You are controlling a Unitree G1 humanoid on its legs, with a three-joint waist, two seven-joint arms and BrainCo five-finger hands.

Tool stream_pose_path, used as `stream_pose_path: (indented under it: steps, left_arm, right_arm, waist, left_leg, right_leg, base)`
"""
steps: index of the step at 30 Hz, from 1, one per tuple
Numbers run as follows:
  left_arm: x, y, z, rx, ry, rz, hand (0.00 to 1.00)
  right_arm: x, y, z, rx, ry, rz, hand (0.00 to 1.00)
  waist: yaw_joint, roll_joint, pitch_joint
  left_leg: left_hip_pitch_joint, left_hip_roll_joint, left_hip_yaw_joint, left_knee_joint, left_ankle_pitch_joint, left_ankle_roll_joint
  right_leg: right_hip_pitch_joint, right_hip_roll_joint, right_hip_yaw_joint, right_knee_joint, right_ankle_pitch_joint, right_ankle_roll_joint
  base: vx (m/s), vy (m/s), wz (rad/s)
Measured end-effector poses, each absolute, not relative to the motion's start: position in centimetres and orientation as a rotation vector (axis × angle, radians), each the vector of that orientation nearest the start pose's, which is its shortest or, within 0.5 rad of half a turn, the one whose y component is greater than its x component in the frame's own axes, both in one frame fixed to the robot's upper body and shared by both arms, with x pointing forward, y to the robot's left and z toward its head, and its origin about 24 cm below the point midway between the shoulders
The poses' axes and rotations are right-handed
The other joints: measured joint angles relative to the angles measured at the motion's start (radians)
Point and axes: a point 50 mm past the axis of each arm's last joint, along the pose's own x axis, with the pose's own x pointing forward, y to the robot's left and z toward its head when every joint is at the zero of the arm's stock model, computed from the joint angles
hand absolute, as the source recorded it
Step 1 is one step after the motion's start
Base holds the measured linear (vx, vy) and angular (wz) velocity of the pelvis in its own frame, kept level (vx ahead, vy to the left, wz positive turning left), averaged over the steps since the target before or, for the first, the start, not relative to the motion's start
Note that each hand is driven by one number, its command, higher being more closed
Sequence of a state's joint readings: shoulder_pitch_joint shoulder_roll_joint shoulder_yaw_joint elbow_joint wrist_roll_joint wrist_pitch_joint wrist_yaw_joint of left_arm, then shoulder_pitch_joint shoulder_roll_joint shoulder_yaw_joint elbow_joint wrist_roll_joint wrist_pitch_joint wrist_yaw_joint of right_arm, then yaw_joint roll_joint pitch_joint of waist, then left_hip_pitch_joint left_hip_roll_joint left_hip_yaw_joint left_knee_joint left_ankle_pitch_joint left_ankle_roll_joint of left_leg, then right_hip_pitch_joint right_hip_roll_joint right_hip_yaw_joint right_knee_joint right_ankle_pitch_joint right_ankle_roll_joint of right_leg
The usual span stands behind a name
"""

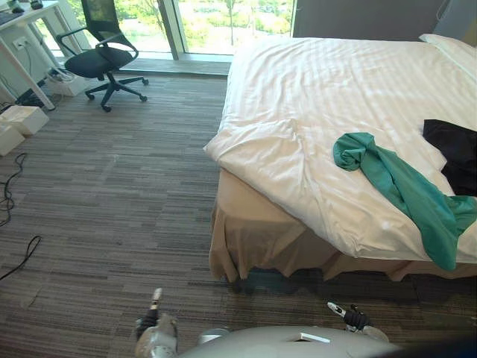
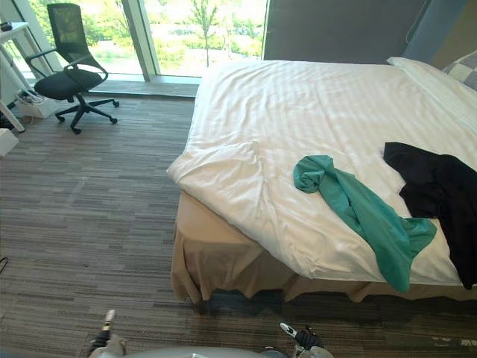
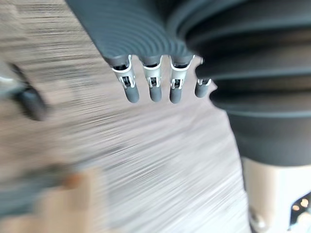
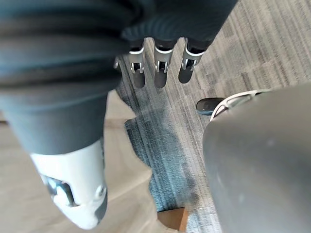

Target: Tidy the bed and pick cloth on bed and put in laundry

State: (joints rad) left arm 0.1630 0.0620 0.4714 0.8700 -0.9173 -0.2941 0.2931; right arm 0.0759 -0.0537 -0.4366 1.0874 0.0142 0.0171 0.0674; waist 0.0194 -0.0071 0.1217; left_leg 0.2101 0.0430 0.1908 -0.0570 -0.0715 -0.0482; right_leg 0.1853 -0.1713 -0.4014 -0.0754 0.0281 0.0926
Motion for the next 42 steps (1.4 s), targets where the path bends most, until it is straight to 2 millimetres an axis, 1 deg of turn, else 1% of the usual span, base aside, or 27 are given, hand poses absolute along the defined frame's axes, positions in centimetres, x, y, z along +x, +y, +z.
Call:
stream_pose_path:
  steps: [4, 6, 8, 9, 10, 13, 15, 16, 17, 19, 20, 22, 23, 24, 26, 27, 28, 29, 30, 32, 33, 34, 35, 37, 38, 40, 42]
  left_arm:
    - [6.8, 30.2, -10.9, -0.808, 0.239, 1.457, 0.00]
    - [7.3, 32.3, -8.4, -0.818, -0.017, 1.482, 0.00]
    - [7.9, 33.6, -6.5, -0.805, -0.168, 1.470, 0.00]
    - [8.6, 34.6, -4.9, -0.788, -0.264, 1.449, 0.00]
    - [9.4, 35.5, -3.3, -0.764, -0.344, 1.422, 0.00]
    - [11.3, 37.0, -0.1, -0.672, -0.443, 1.342, 0.00]
    - [12.9, 37.1, 1.3, -0.596, -0.464, 1.264, 0.00]
    - [14.2, 37.2, 2.5, -0.557, -0.506, 1.210, 0.00]
    - [14.6, 37.5, 3.0, -0.552, -0.527, 1.195, 0.00]
    - [16.4, 39.6, 6.0, -0.477, -0.592, 1.120, 0.00]
    - [17.0, 40.3, 7.2, -0.437, -0.607, 1.098, 0.00]
    - [18.4, 40.8, 9.1, -0.370, -0.611, 1.046, 0.00]
    - [19.4, 40.5, 9.8, -0.295, -0.574, 1.002, 0.00]
    - [19.8, 40.2, 9.8, -0.247, -0.539, 0.977, 0.00]
    - [21.8, 38.6, 9.4, -0.100, -0.409, 0.882, 0.00]
    - [22.9, 37.6, 9.2, -0.032, -0.350, 0.835, 0.00]
    - [23.5, 37.0, 9.1, -0.004, -0.326, 0.813, 0.00]
    - [25.0, 35.8, 9.5, 0.050, -0.296, 0.772, 0.00]
    - [26.4, 34.9, 10.1, 0.085, -0.286, 0.748, 0.00]
    - [29.6, 32.8, 12.6, 0.150, -0.307, 0.721, 0.00]
    - [30.3, 32.3, 13.2, 0.172, -0.312, 0.718, 0.00]
    - [31.6, 31.4, 14.4, 0.216, -0.317, 0.718, 0.00]
    - [32.2, 31.0, 15.0, 0.237, -0.315, 0.719, 0.00]
    - [34.0, 29.4, 17.6, 0.303, -0.345, 0.708, 0.00]
    - [34.4, 28.9, 18.5, 0.315, -0.362, 0.707, 0.00]
    - [35.4, 27.6, 21.2, 0.371, -0.416, 0.730, 0.00]
    - [35.7, 27.0, 22.6, 0.403, -0.447, 0.762, 0.00]
  right_arm:
    - [7.5, -22.2, -16.4, 0.265, 1.139, -0.422, 0.00]
    - [7.6, -22.2, -16.4, 0.277, 1.144, -0.430, 0.00]
    - [7.7, -22.3, -16.4, 0.282, 1.144, -0.433, 0.00]
    - [7.7, -22.3, -16.4, 0.291, 1.146, -0.437, 0.00]
    - [7.9, -22.2, -16.4, 0.295, 1.150, -0.435, 0.00]
    - [9.0, -22.2, -16.1, 0.317, 1.125, -0.440, 0.00]
    - [9.9, -22.4, -15.9, 0.322, 1.107, -0.444, 0.00]
    - [10.4, -22.8, -15.7, 0.308, 1.104, -0.437, 0.00]
    - [10.5, -23.1, -15.6, 0.307, 1.101, -0.440, 0.00]
    - [10.4, -24.2, -15.4, 0.264, 1.105, -0.439, 0.00]
    - [10.2, -24.5, -15.3, 0.251, 1.110, -0.442, 0.00]
    - [9.2, -24.8, -15.5, 0.240, 1.129, -0.460, 0.00]
    - [8.5, -24.9, -15.6, 0.237, 1.144, -0.469, 0.00]
    - [8.0, -24.9, -15.7, 0.235, 1.158, -0.473, 0.00]
    - [6.6, -24.8, -15.9, 0.212, 1.197, -0.471, 0.00]
    - [6.8, -24.5, -16.0, 0.200, 1.199, -0.457, 0.00]
    - [6.9, -24.2, -16.0, 0.189, 1.200, -0.442, 0.00]
    - [7.4, -23.7, -16.1, 0.181, 1.197, -0.417, 0.00]
    - [8.0, -23.3, -16.0, 0.176, 1.185, -0.397, 0.00]
    - [10.4, -22.9, -15.5, 0.161, 1.112, -0.358, 0.00]
    - [10.8, -22.7, -15.4, 0.153, 1.095, -0.345, 0.00]
    - [12.5, -22.5, -14.9, 0.137, 1.045, -0.312, 0.00]
    - [13.0, -22.3, -14.7, 0.129, 1.031, -0.297, 0.00]
    - [15.5, -21.8, -13.7, 0.111, 0.952, -0.248, 0.00]
    - [16.1, -21.7, -13.4, 0.107, 0.931, -0.238, 0.00]
    - [17.8, -21.0, -12.5, 0.112, 0.873, -0.201, 0.00]
    - [18.7, -20.5, -12.0, 0.105, 0.838, -0.172, 0.00]
  waist:
    - [0.002, 0.001, -0.006]
    - [0.009, 0.001, -0.013]
    - [0.020, 0.004, -0.015]
    - [0.027, 0.006, -0.016]
    - [0.027, 0.007, -0.018]
    - [0.028, 0.006, -0.022]
    - [0.028, 0.017, -0.017]
    - [0.029, 0.025, -0.012]
    - [0.031, 0.029, -0.012]
    - [0.027, 0.047, -0.012]
    - [0.026, 0.051, -0.011]
    - [0.024, 0.055, -0.009]
    - [0.023, 0.058, -0.007]
    - [0.021, 0.060, -0.006]
    - [-0.001, 0.067, -0.007]
    - [0.002, 0.071, -0.004]
    - [0.001, 0.072, -0.002]
    - [-0.001, 0.067, 0.005]
    - [-0.002, 0.060, 0.021]
    - [-0.006, 0.041, 0.078]
    - [-0.006, 0.035, 0.094]
    - [-0.006, 0.024, 0.126]
    - [-0.008, 0.018, 0.140]
    - [-0.026, 0.003, 0.186]
    - [-0.029, 0.002, 0.198]
    - [-0.031, 0.002, 0.232]
    - [-0.030, 0.003, 0.257]
  left_leg:
    - [-0.006, -0.003, -0.029, -0.035, 0.016, -0.004]
    - [-0.009, -0.004, -0.038, -0.042, 0.018, -0.006]
    - [-0.010, -0.005, -0.041, -0.042, 0.017, -0.005]
    - [-0.010, -0.005, -0.050, -0.038, 0.019, -0.011]
    - [-0.010, -0.005, -0.063, -0.028, 0.024, -0.004]
    - [-0.005, -0.004, -0.063, -0.002, 0.011, -0.004]
    - [-0.003, -0.006, -0.062, 0.027, 0.000, -0.002]
    - [-0.004, -0.005, -0.058, 0.050, -0.015, -0.002]
    - [-0.005, -0.005, -0.054, 0.057, -0.019, -0.002]
    - [-0.002, 0.006, -0.034, 0.064, -0.042, -0.004]
    - [0.000, 0.007, -0.026, 0.066, -0.045, -0.005]
    - [0.002, 0.007, -0.011, 0.076, -0.045, -0.004]
    - [0.015, 0.007, -0.005, 0.078, -0.045, -0.004]
    - [0.022, 0.007, -0.005, 0.079, -0.045, -0.005]
    - [0.018, 0.017, 0.009, 0.087, -0.064, -0.006]
    - [-0.012, 0.030, 0.026, 0.113, -0.085, -0.008]
    - [-0.037, 0.035, 0.036, 0.135, -0.096, -0.009]
    - [-0.092, 0.046, 0.051, 0.180, -0.108, -0.006]
    - [-0.129, 0.052, 0.060, 0.211, -0.115, -0.006]
    - [-0.230, 0.073, 0.094, 0.288, -0.131, -0.009]
    - [-0.253, 0.080, 0.104, 0.305, -0.133, -0.007]
    - [-0.287, 0.092, 0.124, 0.335, -0.136, -0.007]
    - [-0.305, 0.097, 0.135, 0.350, -0.139, -0.009]
    - [-0.374, 0.118, 0.164, 0.400, -0.146, -0.017]
    - [-0.390, 0.126, 0.173, 0.417, -0.150, -0.018]
    - [-0.440, 0.163, 0.213, 0.477, -0.160, -0.028]
    - [-0.454, 0.188, 0.237, 0.508, -0.169, -0.036]
  right_leg:
    - [0.002, 0.002, -0.031, -0.013, 0.001, 0.001]
    - [0.004, 0.005, -0.041, -0.015, -0.001, 0.000]
    - [0.007, 0.007, -0.042, -0.017, -0.004, 0.001]
    - [0.013, 0.009, -0.046, -0.016, -0.005, -0.002]
    - [0.020, 0.009, -0.053, -0.012, -0.004, -0.001]
    - [0.037, 0.009, -0.051, -0.012, -0.008, -0.002]
    - [0.047, 0.005, -0.045, -0.010, -0.007, -0.003]
    - [0.050, 0.005, -0.031, -0.010, -0.008, -0.003]
    - [0.050, 0.005, -0.025, -0.010, -0.008, -0.004]
    - [0.044, 0.014, -0.004, -0.010, -0.010, -0.007]
    - [0.038, 0.015, 0.010, -0.011, -0.010, -0.007]
    - [0.038, 0.014, 0.025, -0.009, -0.010, -0.007]
    - [0.045, 0.014, 0.035, -0.007, -0.010, -0.007]
    - [0.052, 0.014, 0.036, -0.005, -0.010, -0.007]
    - [0.033, 0.018, 0.050, 0.015, -0.018, -0.015]
    - [-0.004, 0.018, 0.081, 0.043, -0.032, -0.012]
    - [-0.032, 0.017, 0.090, 0.066, -0.041, -0.020]
    - [-0.097, 0.015, 0.108, 0.115, -0.051, -0.022]
    - [-0.143, 0.013, 0.124, 0.152, -0.056, -0.022]
    - [-0.261, 0.015, 0.159, 0.219, -0.065, -0.028]
    - [-0.290, 0.018, 0.174, 0.234, -0.065, -0.028]
    - [-0.344, 0.024, 0.198, 0.262, -0.062, -0.033]
    - [-0.368, 0.027, 0.207, 0.273, -0.058, -0.041]
    - [-0.459, 0.037, 0.244, 0.324, -0.056, -0.048]
    - [-0.478, 0.038, 0.251, 0.332, -0.057, -0.050]
    - [-0.534, 0.055, 0.269, 0.365, -0.059, -0.061]
    - [-0.556, 0.069, 0.281, 0.385, -0.064, -0.069]
  base:
    - [-0.06, -0.009, 0.22]
    - [0.01, -0.003, 0.18]
    - [0.04, 0.008, 0.10]
    - [0.09, 0.004, 0.24]
    - [0.12, 0.002, 0.24]
    - [0.09, 0.008, 0.07]
    - [0.07, 0.024, -0.03]
    - [0.02, 0.025, -0.14]
    - [0.01, 0.023, -0.23]
    - [-0.01, 0.013, -0.30]
    - [-0.02, 0.011, -0.31]
    - [-0.03, 0.004, -0.26]
    - [-0.04, 0.000, -0.21]
    - [-0.03, -0.001, -0.14]
    - [-0.08, -0.003, -0.24]
    - [-0.10, -0.006, -0.44]
    - [-0.14, -0.009, -0.44]
    - [-0.12, -0.008, -0.30]
    - [-0.17, -0.012, -0.35]
    - [-0.17, -0.030, -0.39]
    - [-0.15, -0.042, -0.47]
    - [-0.12, -0.050, -0.43]
    - [-0.07, -0.039, -0.53]
    - [-0.05, -0.039, -0.40]
    - [-0.02, -0.024, -0.35]
    - [0.01, -0.030, -0.36]
    - [0.02, -0.051, -0.26]
